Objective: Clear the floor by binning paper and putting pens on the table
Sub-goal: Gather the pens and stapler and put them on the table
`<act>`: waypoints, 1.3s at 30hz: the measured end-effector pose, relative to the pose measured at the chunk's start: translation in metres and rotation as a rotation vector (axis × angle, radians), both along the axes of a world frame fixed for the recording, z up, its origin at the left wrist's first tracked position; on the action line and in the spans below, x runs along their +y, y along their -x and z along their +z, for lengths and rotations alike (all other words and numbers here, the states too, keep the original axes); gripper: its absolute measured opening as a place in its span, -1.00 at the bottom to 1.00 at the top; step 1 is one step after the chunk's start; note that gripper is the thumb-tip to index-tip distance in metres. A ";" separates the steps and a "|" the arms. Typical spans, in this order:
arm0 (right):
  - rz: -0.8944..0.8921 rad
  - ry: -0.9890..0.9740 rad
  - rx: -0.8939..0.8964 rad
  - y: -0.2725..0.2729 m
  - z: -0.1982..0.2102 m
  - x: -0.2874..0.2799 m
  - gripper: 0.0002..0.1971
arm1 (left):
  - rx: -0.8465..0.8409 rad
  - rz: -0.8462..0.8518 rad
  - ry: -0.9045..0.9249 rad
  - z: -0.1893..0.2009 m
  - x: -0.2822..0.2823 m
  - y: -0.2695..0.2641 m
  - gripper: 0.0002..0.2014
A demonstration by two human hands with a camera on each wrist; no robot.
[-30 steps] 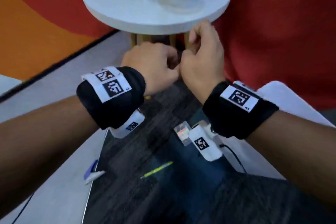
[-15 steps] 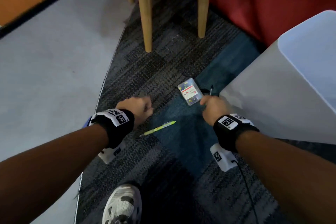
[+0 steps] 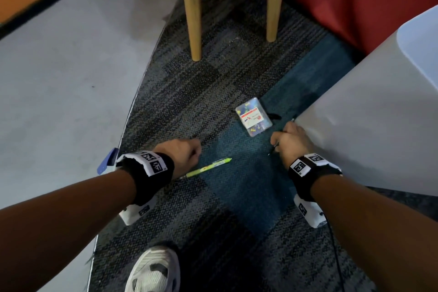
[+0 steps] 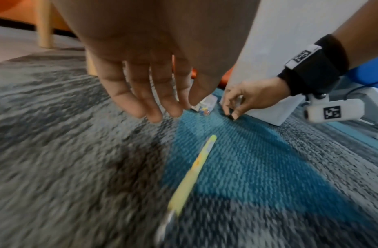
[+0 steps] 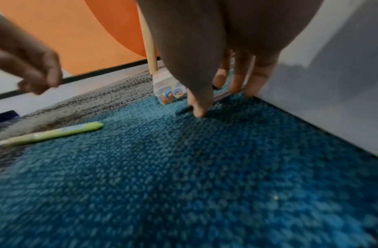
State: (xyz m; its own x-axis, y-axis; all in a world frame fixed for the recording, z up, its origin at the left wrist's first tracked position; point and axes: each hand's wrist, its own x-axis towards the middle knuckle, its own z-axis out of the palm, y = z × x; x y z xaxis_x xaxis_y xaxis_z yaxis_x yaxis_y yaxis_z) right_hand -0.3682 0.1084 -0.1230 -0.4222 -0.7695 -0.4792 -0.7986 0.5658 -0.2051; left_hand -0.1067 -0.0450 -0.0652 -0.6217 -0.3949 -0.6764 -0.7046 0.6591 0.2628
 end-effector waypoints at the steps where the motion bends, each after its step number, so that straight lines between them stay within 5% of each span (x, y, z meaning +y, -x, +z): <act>1: 0.021 0.038 0.016 0.003 -0.001 0.002 -0.84 | 0.021 -0.039 -0.007 0.002 -0.001 0.010 -0.94; 5: 0.087 0.296 0.079 0.002 0.005 0.001 -0.88 | 0.111 -0.106 0.040 0.018 -0.007 0.056 -0.88; 10: -0.247 0.546 -0.081 -0.007 0.023 -0.028 -0.90 | 0.142 -0.019 0.040 0.023 -0.010 0.076 -0.92; 16: -0.608 0.221 -0.282 -0.001 0.016 -0.051 -0.55 | 0.176 0.062 -0.006 0.013 0.006 0.065 -0.91; 21: -0.573 0.200 -0.182 0.006 -0.007 -0.044 -0.78 | 0.177 0.095 -0.040 0.005 0.014 0.053 -0.88; 25: -0.496 0.328 -0.106 -0.001 -0.005 -0.039 -0.76 | 0.220 0.146 -0.034 0.002 0.011 0.048 -0.87; 29: -0.469 0.617 -0.211 -0.014 0.022 -0.045 -0.83 | 0.372 0.201 0.022 0.007 0.000 0.053 -0.75; 35: -0.173 0.759 -0.275 -0.041 0.075 -0.062 -0.87 | 0.534 0.280 0.106 0.025 -0.010 0.072 -0.44; 39: -0.101 0.805 -0.373 -0.051 0.108 -0.071 -0.88 | 0.610 0.223 0.136 0.045 -0.017 0.084 -0.62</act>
State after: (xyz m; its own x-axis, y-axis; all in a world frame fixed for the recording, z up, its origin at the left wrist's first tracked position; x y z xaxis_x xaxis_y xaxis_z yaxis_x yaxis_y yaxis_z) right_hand -0.3174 0.0370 -0.0146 -0.4306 -0.8998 0.0703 -0.5548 0.2025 -0.8069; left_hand -0.1907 -0.0623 -0.0200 -0.7708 -0.6156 -0.1638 -0.5790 0.5698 0.5831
